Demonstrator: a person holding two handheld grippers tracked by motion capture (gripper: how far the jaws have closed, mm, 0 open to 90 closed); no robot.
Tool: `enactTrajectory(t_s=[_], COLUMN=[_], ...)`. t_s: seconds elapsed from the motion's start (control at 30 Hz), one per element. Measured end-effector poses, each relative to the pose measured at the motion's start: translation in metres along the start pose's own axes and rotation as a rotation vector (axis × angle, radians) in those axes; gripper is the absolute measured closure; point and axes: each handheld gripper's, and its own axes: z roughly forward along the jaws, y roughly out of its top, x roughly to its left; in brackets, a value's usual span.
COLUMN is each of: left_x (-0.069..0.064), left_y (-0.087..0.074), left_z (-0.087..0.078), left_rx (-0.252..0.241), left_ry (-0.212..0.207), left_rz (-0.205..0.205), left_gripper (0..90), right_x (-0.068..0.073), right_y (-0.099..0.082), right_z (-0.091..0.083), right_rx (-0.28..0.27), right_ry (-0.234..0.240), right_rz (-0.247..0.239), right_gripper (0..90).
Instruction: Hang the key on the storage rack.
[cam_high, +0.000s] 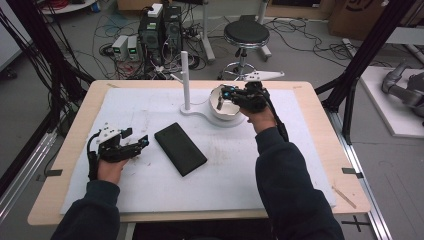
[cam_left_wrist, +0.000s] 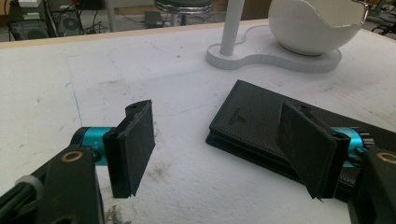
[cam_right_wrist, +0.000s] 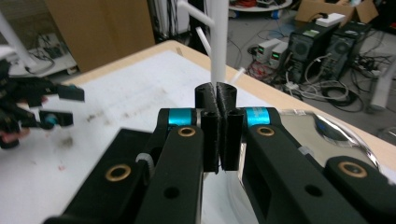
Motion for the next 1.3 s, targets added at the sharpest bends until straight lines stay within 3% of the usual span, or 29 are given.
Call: enactTrajectory(t_s=[0.2,0.57,0.9,1.1,1.3], left_x=[0.0,0.0,0.0,0.0,0.0], left_y=[0.0,0.0,0.0,0.0,0.0], left_z=[0.0,0.0,0.0,0.0,0.0], left_rx=[-0.002,-0.002,-0.003,-0.004,-0.002], left_ry=[-0.004,-0.005,-0.012,-0.012,-0.014], left_rz=[-0.002,-0.002,-0.003,-0.002,-0.001], left_gripper=[28.0,28.0,28.0,28.0,28.0], right_x=[0.009,0.016,0.025,0.03,0.028], right_y=[0.023,0.037,0.071,0.078,0.08], right_z=[0.023,0.049,0.079,0.094,0.106], right_rx=[-0.002,0.005,0.001,0.019,0.049], right_ry=[0.031,0.051,0.062,0.072,0.033], right_rz=[-0.026,-0.051,-0.094,-0.088,-0.09], right_gripper=[89.7,89.7,89.7,89.7,89.7])
